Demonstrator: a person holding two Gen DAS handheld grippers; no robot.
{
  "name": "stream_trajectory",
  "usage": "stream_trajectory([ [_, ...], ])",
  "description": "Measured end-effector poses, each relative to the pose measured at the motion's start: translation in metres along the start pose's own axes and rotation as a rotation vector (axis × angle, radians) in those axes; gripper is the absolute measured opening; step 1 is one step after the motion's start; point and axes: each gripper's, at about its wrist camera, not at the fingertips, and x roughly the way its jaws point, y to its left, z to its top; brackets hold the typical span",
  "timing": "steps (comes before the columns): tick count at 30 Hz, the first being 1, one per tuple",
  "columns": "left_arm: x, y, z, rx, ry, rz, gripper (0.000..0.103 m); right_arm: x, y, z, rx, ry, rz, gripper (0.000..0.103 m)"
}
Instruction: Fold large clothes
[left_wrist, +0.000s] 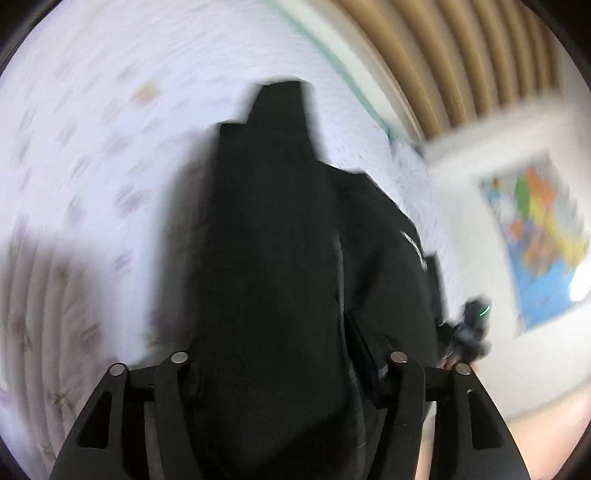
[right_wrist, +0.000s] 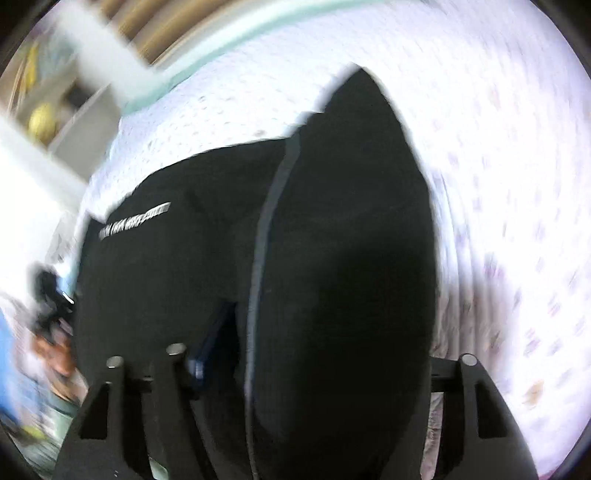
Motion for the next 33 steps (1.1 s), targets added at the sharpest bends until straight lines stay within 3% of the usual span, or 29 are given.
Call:
stream_trajectory([
  [1,-0.006,0.011,-0.001,-0.039,-0.007,-0.06,0.064,-0.001,-0.011,0.0,0.049,-0.001,0.041,0.068],
  [2,-0.017,0.014,-0.003,-0.045,-0.033,-0.054,0.064,-0.005,-0.018,-0.001,0.095,-0.005,0.076,0.068],
  [5,-0.051,-0.01,-0.006,0.055,-0.109,0.092,0.064,-0.026,-0.028,-0.001,0.116,-0.046,0.04,0.071],
  [10,-0.075,-0.105,-0.016,0.293,-0.214,0.163,0.067,-0.078,0.04,-0.006,-0.087,-0.205,-0.258,0.074],
  [12,-0.06,-0.137,-0.019,0.368,-0.203,0.175,0.069,-0.084,0.08,-0.008,-0.192,-0.256,-0.305,0.074],
  [13,-0.051,-0.142,-0.021,0.385,-0.186,0.184,0.07,-0.087,0.087,-0.01,-0.23,-0.258,-0.288,0.074],
  [16,0.005,-0.155,-0.023,0.412,-0.079,0.301,0.07,-0.058,0.102,-0.011,-0.266,-0.172,-0.212,0.074],
  [18,0.052,-0.147,-0.024,0.384,0.012,0.419,0.07,-0.017,0.109,-0.015,-0.279,-0.066,-0.269,0.073],
  [20,0.068,-0.138,-0.027,0.393,-0.008,0.434,0.073,0.027,0.112,-0.019,-0.277,-0.001,-0.355,0.073],
  [22,0.062,-0.13,-0.023,0.323,-0.02,0.404,0.073,0.035,0.115,-0.022,-0.279,-0.016,-0.379,0.073],
  [25,0.051,-0.143,-0.028,0.327,-0.074,0.462,0.073,0.035,0.118,-0.018,-0.232,-0.032,-0.363,0.073],
  [28,0.038,-0.185,-0.052,0.509,-0.175,0.654,0.073,0.012,0.129,-0.02,-0.236,-0.079,-0.371,0.073],
  [30,0.021,-0.216,-0.068,0.618,-0.277,0.741,0.073,-0.014,0.144,-0.022,-0.269,-0.163,-0.385,0.073],
  [33,-0.003,-0.261,-0.085,0.674,-0.404,0.768,0.077,-0.051,0.165,-0.025,-0.274,-0.265,-0.37,0.074],
])
